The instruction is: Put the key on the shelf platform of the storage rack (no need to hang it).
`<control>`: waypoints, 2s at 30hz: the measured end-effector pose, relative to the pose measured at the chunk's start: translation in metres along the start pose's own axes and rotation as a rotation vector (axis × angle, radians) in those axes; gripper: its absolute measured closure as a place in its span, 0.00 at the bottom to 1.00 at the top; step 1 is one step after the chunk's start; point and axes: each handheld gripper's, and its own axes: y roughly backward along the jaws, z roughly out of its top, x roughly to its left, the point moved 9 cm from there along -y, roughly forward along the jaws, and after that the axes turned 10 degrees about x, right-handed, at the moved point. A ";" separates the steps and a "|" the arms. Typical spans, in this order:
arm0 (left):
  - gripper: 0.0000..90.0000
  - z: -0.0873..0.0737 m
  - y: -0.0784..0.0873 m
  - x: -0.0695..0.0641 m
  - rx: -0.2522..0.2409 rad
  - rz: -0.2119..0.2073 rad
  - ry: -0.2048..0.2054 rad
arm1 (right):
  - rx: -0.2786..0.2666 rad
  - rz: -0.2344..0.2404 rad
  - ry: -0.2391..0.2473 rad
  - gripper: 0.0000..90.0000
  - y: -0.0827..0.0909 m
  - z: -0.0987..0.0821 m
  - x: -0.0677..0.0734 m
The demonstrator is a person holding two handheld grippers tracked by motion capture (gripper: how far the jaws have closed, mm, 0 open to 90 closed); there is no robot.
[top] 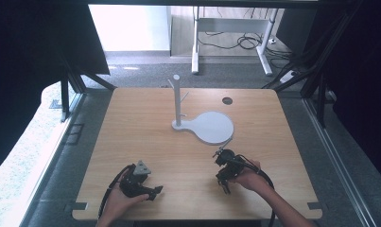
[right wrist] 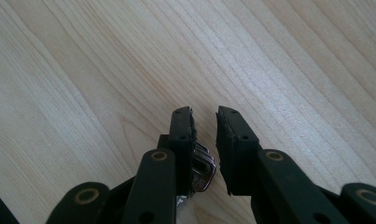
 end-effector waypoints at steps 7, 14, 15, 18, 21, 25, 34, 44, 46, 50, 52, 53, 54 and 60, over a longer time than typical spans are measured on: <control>0.22 0.000 0.000 0.000 0.002 0.002 0.001 | 0.023 0.039 -0.008 0.88 -0.003 -0.002 0.002; 0.22 -0.001 -0.001 0.000 0.005 0.004 0.000 | 0.042 0.061 -0.022 0.93 -0.005 -0.004 0.003; 0.22 0.000 -0.001 0.000 0.005 0.003 0.000 | 0.047 0.064 -0.023 0.94 -0.006 -0.005 0.003; 0.22 -0.001 -0.001 0.000 0.005 0.003 0.002 | 0.048 0.072 -0.023 0.98 -0.007 -0.004 0.002; 0.22 -0.001 -0.001 0.001 0.006 0.004 0.003 | 0.069 0.066 -0.019 0.99 -0.006 -0.006 0.002; 0.22 -0.001 -0.001 0.002 0.007 0.005 0.003 | 0.081 0.058 -0.014 0.99 -0.004 -0.009 0.003; 0.22 -0.001 -0.001 0.002 0.005 0.004 0.004 | 0.068 0.041 -0.010 1.00 0.017 -0.020 -0.002; 0.22 -0.001 0.001 0.002 0.001 0.003 0.005 | 0.055 0.008 0.011 1.00 0.042 -0.021 -0.004; 0.22 -0.001 0.001 0.002 -0.001 0.003 0.008 | 0.054 0.000 0.011 1.00 0.046 -0.020 -0.005; 0.22 -0.001 0.002 0.002 -0.002 0.003 0.010 | 0.052 -0.016 0.002 1.00 0.055 -0.019 -0.009; 0.22 -0.001 0.001 0.003 -0.002 0.004 0.009 | 0.051 -0.020 0.004 1.00 0.059 -0.019 -0.011; 0.22 -0.001 0.001 0.002 0.000 0.002 0.012 | 0.045 -0.023 0.005 1.00 0.061 -0.018 -0.013; 0.22 -0.001 0.001 0.002 0.000 0.003 0.010 | 0.044 -0.025 0.003 1.00 0.063 -0.017 -0.013; 0.22 -0.001 0.001 0.003 0.000 0.003 0.009 | 0.033 -0.035 0.005 1.00 0.070 -0.010 -0.016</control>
